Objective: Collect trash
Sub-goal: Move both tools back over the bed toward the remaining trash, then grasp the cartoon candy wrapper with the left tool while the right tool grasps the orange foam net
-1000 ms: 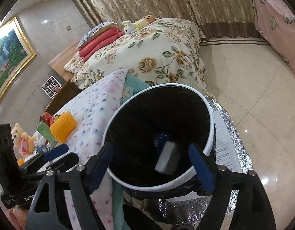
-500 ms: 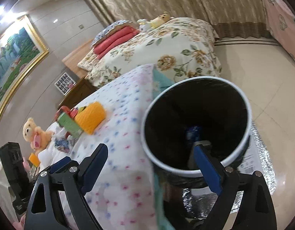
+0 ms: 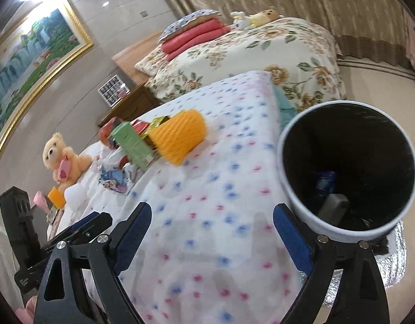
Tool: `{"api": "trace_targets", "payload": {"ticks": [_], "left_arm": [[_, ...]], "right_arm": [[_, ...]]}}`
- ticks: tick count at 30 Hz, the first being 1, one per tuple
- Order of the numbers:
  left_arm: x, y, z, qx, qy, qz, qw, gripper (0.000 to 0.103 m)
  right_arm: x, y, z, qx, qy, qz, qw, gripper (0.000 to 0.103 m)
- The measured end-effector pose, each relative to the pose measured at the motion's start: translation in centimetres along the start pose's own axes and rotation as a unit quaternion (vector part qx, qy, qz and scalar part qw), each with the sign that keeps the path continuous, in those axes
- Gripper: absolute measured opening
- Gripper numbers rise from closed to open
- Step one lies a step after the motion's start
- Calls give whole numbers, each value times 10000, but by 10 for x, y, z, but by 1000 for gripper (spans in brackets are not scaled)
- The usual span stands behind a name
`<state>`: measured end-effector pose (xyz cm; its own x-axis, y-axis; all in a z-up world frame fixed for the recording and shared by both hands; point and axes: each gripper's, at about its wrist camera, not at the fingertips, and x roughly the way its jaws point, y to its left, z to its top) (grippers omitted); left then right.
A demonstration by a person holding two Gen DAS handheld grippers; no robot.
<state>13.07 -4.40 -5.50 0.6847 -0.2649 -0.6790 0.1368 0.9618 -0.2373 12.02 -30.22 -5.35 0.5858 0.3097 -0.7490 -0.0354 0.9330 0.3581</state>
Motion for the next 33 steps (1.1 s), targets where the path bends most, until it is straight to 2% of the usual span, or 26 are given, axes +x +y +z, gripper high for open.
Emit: {"api": "trace_targets", "payload": {"ticks": [8, 19, 24, 25, 26, 27, 28, 29, 30, 33], "left_arm": [[2, 23, 7, -273, -31, 103, 9996, 76], [25, 34, 37, -516, -21, 156, 9985, 76], [38, 37, 42, -558, 79, 264, 9981, 75], [40, 37, 42, -555, 109, 258, 9981, 73], [41, 37, 41, -545, 138, 216, 9982, 62], [43, 37, 41, -524, 182, 160, 9983, 55], [45, 37, 41, -500, 232, 122, 9984, 43], [45, 37, 41, -483, 270, 82, 9984, 32], [46, 36, 40, -454, 307, -6, 9985, 32], [40, 31, 39, -328, 219, -117, 9992, 31]], "right_arm": [[27, 20, 12, -176, 115, 82, 9997, 93], [65, 35, 34, -293, 139, 123, 9994, 93], [83, 41, 44, -372, 148, -36, 9992, 92], [86, 41, 46, -366, 154, -47, 9992, 91], [88, 41, 47, -370, 138, -78, 9992, 87], [90, 42, 48, -393, 111, -152, 9990, 77], [91, 42, 48, -411, 115, -188, 9989, 70], [93, 42, 48, -412, 143, -210, 9988, 52], [95, 40, 47, -380, 191, -216, 9989, 38], [92, 35, 46, -312, 131, -137, 9993, 28]]}}
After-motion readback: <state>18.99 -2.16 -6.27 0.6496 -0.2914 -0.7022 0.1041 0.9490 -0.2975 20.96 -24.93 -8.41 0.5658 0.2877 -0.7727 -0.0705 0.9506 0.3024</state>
